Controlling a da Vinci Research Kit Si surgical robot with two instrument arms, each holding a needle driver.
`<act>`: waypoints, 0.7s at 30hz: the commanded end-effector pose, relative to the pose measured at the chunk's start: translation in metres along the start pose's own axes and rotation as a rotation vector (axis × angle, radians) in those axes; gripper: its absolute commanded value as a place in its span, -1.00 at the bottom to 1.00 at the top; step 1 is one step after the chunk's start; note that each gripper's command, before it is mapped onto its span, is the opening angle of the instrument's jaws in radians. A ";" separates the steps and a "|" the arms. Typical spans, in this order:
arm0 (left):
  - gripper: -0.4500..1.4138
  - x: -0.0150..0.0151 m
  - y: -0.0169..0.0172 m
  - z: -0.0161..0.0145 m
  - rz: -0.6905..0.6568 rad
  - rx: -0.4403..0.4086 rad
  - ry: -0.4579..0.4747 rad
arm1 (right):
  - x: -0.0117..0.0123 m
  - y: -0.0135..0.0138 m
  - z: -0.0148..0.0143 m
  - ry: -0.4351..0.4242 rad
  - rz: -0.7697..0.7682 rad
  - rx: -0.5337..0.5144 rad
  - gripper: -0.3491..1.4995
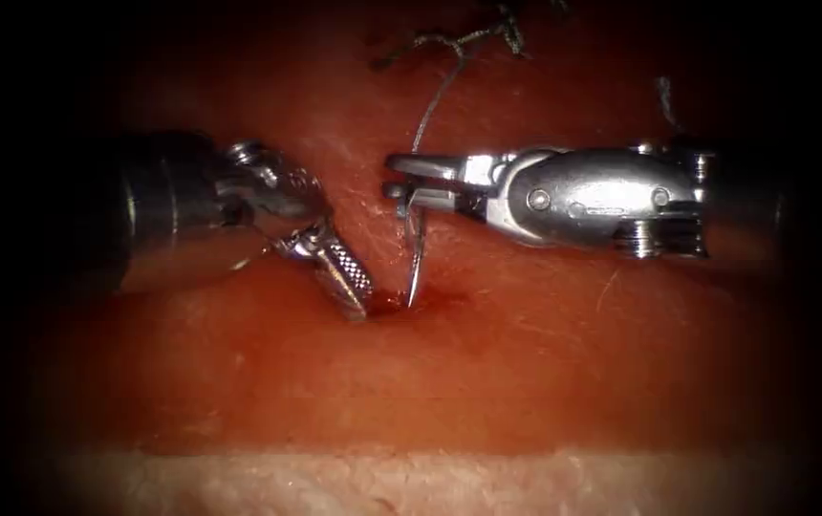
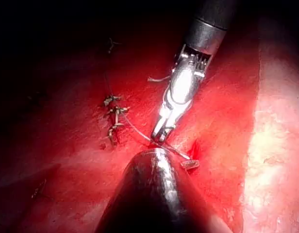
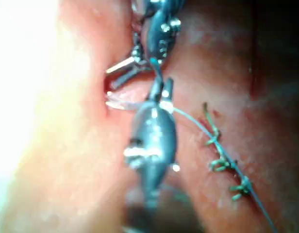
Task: Wound Closure
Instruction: Use the right tool to throw the needle through the bottom of the incision.
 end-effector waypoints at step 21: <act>-0.35 -0.0012 0.0021 0.0065 0.058 0.050 -0.047 | -0.0002 0.0012 0.0003 0.005 0.008 -0.005 -1.00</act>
